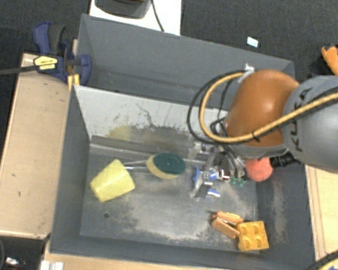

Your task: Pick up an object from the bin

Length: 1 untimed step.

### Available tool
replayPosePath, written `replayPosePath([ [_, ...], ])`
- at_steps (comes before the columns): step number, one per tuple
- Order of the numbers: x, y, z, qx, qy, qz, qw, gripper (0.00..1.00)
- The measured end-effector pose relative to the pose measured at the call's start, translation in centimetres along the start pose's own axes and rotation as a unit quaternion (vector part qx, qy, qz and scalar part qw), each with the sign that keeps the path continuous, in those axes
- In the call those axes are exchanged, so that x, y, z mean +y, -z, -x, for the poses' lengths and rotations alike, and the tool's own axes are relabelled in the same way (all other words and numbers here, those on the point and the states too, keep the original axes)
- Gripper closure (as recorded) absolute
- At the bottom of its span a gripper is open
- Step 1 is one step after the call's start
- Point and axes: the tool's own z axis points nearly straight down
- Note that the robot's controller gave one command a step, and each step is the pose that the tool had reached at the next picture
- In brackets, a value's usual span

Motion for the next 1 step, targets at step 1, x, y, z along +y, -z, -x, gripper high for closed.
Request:
replayPosePath([
  [1, -0.02, 0.48, 0.16, -0.0038, 0.000, 0.000, 1.0000, 0.00],
])
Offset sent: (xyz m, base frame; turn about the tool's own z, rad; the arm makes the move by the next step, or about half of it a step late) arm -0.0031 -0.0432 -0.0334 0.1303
